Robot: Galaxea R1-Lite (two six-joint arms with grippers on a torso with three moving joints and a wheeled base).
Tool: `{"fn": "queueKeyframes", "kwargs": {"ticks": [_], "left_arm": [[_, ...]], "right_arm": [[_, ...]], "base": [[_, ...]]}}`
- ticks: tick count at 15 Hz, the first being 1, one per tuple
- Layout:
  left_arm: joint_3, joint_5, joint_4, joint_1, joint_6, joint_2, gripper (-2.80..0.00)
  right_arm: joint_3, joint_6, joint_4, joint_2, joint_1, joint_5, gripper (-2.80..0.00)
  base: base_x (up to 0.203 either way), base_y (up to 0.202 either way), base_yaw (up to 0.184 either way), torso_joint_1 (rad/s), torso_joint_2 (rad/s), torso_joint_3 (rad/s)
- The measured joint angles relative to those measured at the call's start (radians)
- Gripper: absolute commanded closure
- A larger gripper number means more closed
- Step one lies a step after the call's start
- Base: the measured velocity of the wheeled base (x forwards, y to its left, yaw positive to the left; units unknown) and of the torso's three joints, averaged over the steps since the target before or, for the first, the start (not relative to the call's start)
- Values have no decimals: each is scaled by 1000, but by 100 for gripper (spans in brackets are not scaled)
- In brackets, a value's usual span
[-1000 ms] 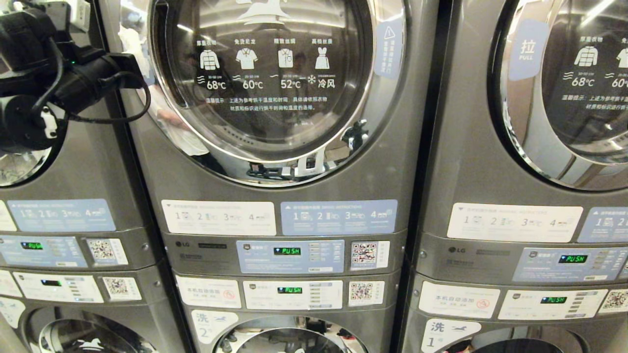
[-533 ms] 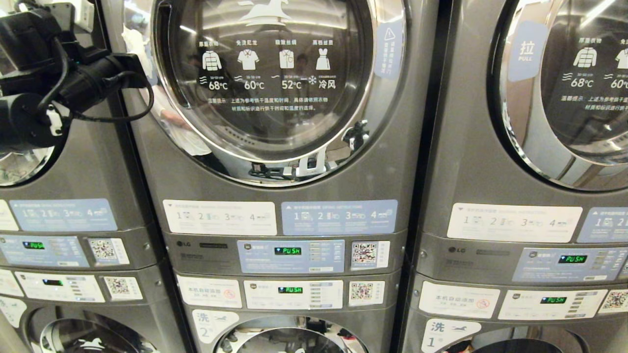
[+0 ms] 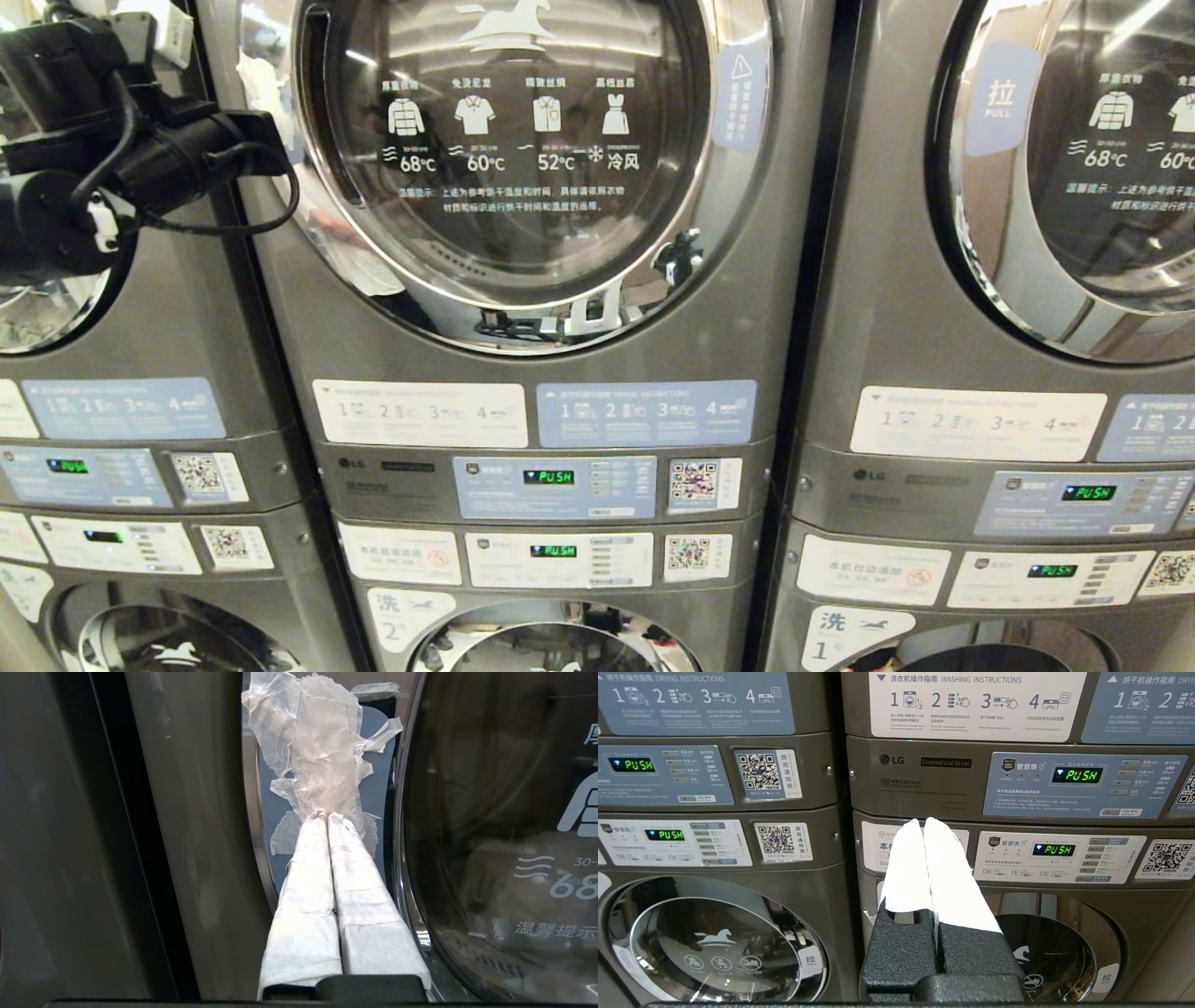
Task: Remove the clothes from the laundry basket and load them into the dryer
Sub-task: Close the dryer
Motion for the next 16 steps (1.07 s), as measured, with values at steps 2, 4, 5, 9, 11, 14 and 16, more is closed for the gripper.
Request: {"fn": "queueKeyframes", "kwargs": {"ticks": [2,4,5,9,11,14,16], "left_arm": [[-9,0,11,-1,0,4,0],[-22,-1,14,-2,0,14,0],[-29,-1,18,-2,0,20,0],[-38,-1,31,-2,0,30,0],[-39,-2,63,-4,0,31,0],[-38,-3,113,-5,0,28,0],[-48,-4,125,-5,0,30,0]], "right_arm": [[0,0,0,0,0,0,0],[0,0,0,0,0,0,0],[0,0,0,0,0,0,0],[0,0,0,0,0,0,0],[0,0,0,0,0,0,0],[0,0,0,0,0,0,0],[0,0,0,0,0,0,0]], "base": [[0,0,0,0,0,0],[0,0,0,0,0,0],[0,0,0,0,0,0],[0,0,0,0,0,0],[0,0,0,0,0,0],[0,0,0,0,0,0],[0,0,0,0,0,0]]}}
